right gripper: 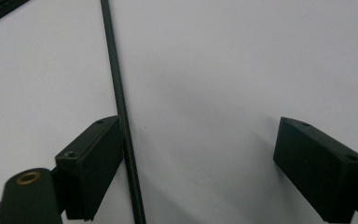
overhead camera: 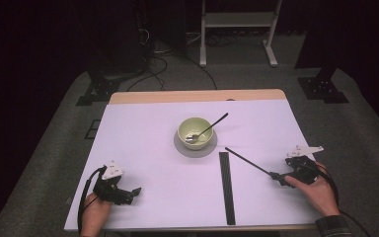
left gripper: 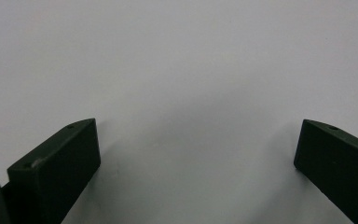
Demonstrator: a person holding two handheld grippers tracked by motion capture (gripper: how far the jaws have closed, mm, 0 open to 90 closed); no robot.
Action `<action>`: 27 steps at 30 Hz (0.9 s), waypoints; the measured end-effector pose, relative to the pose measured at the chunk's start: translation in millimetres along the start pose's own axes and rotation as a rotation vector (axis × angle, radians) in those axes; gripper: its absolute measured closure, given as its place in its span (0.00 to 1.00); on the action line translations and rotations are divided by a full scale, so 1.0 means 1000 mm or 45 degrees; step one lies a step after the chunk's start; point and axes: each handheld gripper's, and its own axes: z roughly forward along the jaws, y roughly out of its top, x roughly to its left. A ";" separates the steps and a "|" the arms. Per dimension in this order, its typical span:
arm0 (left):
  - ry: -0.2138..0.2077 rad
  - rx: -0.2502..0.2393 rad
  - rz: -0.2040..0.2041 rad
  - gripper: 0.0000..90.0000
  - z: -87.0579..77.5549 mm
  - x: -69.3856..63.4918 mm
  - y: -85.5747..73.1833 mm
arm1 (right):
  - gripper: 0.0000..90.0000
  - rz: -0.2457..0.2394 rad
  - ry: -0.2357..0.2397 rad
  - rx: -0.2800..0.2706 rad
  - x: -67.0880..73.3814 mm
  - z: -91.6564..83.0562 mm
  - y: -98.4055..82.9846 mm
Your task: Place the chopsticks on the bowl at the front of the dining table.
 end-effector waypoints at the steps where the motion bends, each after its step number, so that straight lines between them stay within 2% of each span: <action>1: 0.000 0.000 0.000 0.00 0.000 0.000 0.000 | 0.16 -0.003 0.000 0.002 0.000 0.000 0.000; 13: 0.000 0.000 0.000 0.00 0.000 0.000 0.000 | 0.15 -0.027 0.011 -0.004 0.002 0.000 0.001; 27: 0.000 0.000 0.000 0.00 0.000 0.000 0.000 | 0.16 -0.043 0.047 -0.031 0.008 0.002 0.012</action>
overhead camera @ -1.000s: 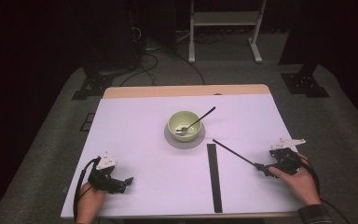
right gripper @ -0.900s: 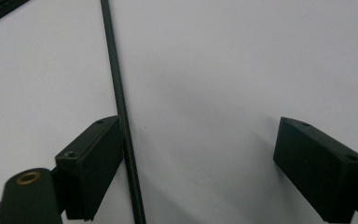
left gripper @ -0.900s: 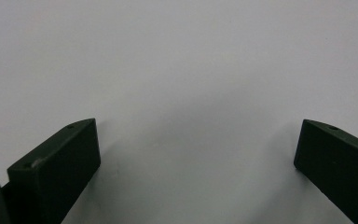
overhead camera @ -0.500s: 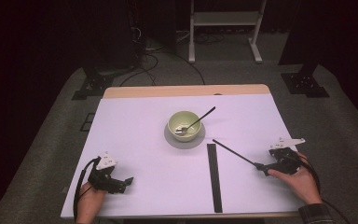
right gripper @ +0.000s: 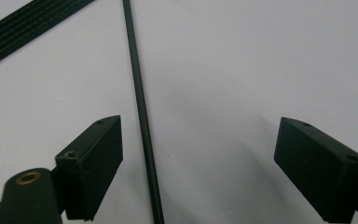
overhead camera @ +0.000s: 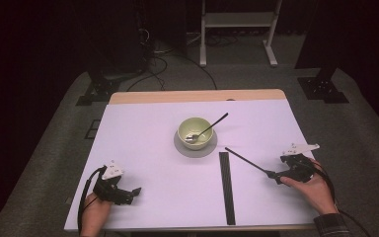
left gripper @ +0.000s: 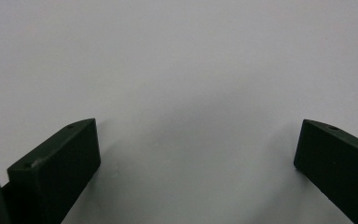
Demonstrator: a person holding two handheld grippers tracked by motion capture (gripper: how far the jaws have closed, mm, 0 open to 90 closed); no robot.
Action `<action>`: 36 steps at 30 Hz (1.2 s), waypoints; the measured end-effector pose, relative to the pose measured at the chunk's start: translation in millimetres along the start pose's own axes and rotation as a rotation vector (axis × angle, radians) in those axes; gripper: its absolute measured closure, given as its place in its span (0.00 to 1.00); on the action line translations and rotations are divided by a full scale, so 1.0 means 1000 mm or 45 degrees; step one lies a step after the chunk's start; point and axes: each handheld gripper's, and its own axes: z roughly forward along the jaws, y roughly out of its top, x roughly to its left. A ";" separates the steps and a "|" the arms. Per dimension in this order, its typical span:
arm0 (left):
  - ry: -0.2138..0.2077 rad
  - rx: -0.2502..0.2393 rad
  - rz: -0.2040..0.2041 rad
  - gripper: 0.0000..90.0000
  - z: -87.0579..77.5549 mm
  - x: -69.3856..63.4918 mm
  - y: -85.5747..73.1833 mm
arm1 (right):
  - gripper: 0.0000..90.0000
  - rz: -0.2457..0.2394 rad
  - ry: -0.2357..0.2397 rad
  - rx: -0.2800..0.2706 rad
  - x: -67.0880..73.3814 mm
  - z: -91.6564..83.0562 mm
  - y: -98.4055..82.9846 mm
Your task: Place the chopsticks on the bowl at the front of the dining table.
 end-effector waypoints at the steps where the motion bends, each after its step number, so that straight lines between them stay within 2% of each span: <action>1: 0.000 0.000 -0.003 0.00 0.000 0.000 0.000 | 0.16 -0.003 0.002 0.000 0.000 0.001 0.001; 9: 0.000 0.000 -0.005 0.00 0.000 0.000 0.000 | 0.16 -0.022 0.019 -0.001 0.004 0.007 0.010; 18: 0.000 -0.001 -0.001 0.00 0.000 0.000 0.000 | 0.24 -0.053 0.042 -0.026 0.010 0.012 0.021; 36: 0.000 -0.001 -0.005 0.00 0.000 0.000 0.000 | 0.57 -0.096 0.134 -0.039 0.015 0.022 0.034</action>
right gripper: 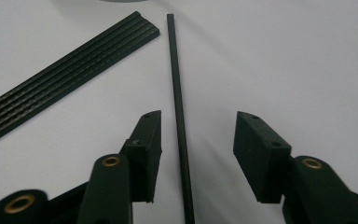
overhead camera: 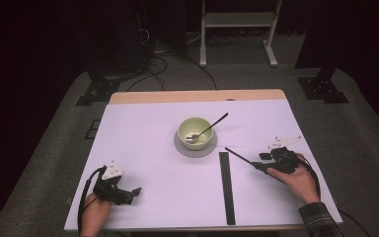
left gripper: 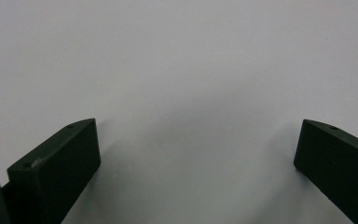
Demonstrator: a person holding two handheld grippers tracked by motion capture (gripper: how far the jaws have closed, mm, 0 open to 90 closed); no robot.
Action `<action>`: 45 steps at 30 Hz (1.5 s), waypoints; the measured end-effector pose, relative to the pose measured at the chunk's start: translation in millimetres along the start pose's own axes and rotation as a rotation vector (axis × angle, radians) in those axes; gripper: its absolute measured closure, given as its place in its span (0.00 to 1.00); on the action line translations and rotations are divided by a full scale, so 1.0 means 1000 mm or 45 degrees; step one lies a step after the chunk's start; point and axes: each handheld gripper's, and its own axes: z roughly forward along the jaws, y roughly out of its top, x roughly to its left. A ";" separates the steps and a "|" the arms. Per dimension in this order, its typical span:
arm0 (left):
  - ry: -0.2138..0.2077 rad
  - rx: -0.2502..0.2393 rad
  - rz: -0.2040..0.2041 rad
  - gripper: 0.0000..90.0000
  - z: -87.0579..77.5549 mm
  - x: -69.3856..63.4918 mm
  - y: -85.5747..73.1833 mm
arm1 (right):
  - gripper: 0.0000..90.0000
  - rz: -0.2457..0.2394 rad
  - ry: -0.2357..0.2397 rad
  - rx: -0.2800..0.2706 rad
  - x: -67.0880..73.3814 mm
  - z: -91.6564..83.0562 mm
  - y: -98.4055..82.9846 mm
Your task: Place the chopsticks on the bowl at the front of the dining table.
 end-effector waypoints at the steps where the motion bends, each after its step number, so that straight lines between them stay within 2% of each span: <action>1: -0.001 0.000 0.001 0.00 0.000 0.000 0.000 | 0.59 -0.001 0.006 0.005 0.000 0.001 0.001; 9: 0.000 0.000 0.002 0.00 0.000 0.000 0.000 | 0.74 -0.005 0.046 0.014 0.000 0.009 0.006; 17: 0.000 0.000 0.001 0.00 0.000 0.000 0.000 | 0.83 -0.006 0.067 0.035 -0.002 0.011 0.005; 34: -0.001 0.000 0.001 0.00 0.000 0.000 0.000 | 0.90 -0.014 0.072 0.063 -0.001 0.015 0.005; 37: -0.001 0.000 0.001 0.00 0.000 0.000 0.000 | 0.94 -0.015 0.063 0.067 -0.001 0.015 0.005; 45: 0.000 0.000 0.004 0.00 0.000 0.000 0.000 | 0.95 -0.006 0.061 0.078 0.000 0.015 0.006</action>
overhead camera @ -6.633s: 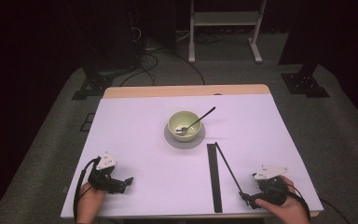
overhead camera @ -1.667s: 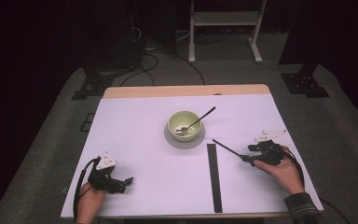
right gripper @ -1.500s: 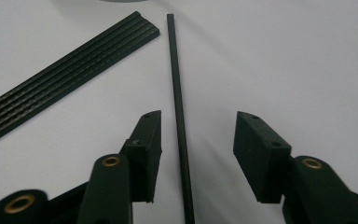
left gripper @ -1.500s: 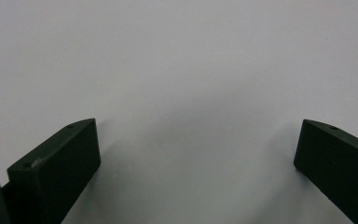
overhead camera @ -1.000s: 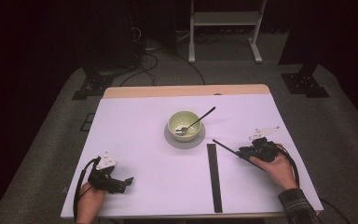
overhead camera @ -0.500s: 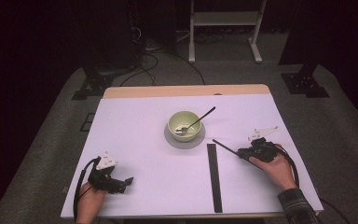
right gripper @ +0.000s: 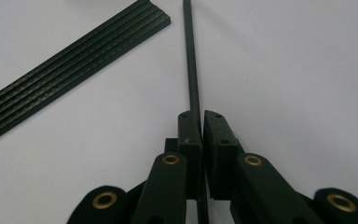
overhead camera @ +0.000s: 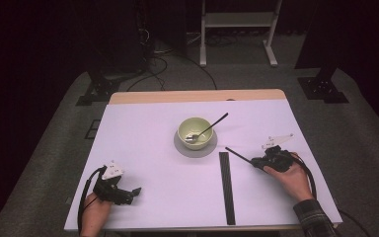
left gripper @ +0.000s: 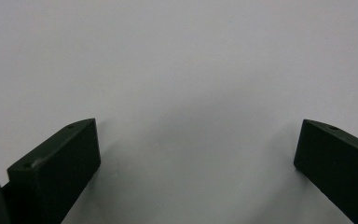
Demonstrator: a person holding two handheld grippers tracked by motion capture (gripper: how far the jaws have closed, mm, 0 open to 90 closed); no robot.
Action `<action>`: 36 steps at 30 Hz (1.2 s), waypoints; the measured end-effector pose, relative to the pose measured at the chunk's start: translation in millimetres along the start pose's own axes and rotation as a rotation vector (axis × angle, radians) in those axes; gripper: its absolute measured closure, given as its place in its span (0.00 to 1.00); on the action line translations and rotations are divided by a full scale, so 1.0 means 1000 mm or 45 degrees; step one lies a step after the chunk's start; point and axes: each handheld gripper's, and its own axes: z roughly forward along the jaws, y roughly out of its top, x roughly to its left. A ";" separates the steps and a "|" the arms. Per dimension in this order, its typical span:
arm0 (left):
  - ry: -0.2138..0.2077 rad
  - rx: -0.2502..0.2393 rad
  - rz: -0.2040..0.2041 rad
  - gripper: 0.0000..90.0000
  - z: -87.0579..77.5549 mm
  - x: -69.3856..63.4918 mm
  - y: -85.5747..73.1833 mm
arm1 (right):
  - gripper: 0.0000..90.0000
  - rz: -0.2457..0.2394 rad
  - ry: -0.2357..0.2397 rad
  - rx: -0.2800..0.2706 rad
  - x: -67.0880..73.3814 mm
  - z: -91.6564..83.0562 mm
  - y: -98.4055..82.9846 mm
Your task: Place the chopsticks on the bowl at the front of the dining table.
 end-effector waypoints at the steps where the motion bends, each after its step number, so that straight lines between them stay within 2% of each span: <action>1: 0.001 0.000 -0.001 0.00 0.000 0.000 0.000 | 0.95 0.002 -0.001 0.001 0.000 0.000 0.000; 7: 0.001 0.000 -0.001 0.00 0.000 0.000 0.000 | 0.95 0.026 -0.013 -0.013 -0.002 -0.004 0.000; 21: 0.001 0.001 0.000 0.00 0.000 0.000 0.000 | 0.95 0.024 0.003 -0.049 0.000 -0.013 0.004; 28: 0.001 0.003 0.003 0.00 0.000 0.000 0.000 | 0.95 0.017 0.033 -0.103 0.005 -0.023 0.009; 36: 0.001 0.003 0.003 0.00 0.000 0.000 0.000 | 0.95 0.000 0.045 -0.124 0.012 -0.029 0.015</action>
